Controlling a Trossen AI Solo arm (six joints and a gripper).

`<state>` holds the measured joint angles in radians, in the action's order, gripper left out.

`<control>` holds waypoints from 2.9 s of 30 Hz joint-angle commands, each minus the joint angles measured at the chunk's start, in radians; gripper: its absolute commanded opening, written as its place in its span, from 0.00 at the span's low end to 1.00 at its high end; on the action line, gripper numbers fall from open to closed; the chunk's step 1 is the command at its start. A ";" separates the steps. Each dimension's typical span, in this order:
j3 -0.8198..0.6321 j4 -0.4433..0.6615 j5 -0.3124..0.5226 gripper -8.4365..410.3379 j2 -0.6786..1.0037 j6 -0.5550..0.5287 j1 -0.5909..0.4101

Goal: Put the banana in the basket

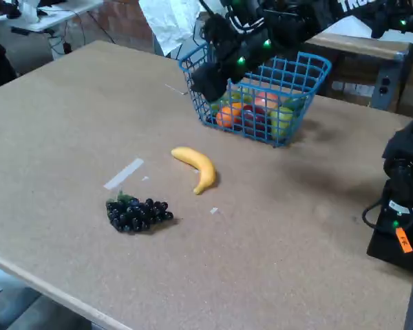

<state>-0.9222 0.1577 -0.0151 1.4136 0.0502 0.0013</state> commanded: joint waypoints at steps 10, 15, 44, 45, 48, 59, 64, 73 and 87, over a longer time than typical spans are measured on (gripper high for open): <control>0.001 0.065 -0.032 0.49 0.118 0.011 0.010; 0.001 0.055 -0.033 0.54 0.247 0.014 0.027; 0.001 0.034 0.049 0.71 0.282 -0.130 0.024; 0.001 0.034 0.067 0.71 0.282 -0.133 0.024; 0.001 0.044 0.086 0.71 0.283 -0.157 0.024; 0.001 0.049 0.085 0.71 0.335 -0.181 0.019; 0.001 -0.003 0.080 0.71 0.423 -0.186 0.019; 0.000 -0.168 0.056 0.71 0.533 -0.212 0.019; -0.175 -0.063 0.060 0.71 0.654 -0.223 0.019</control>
<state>-1.0626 0.0544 0.0425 2.0438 -0.1680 0.0200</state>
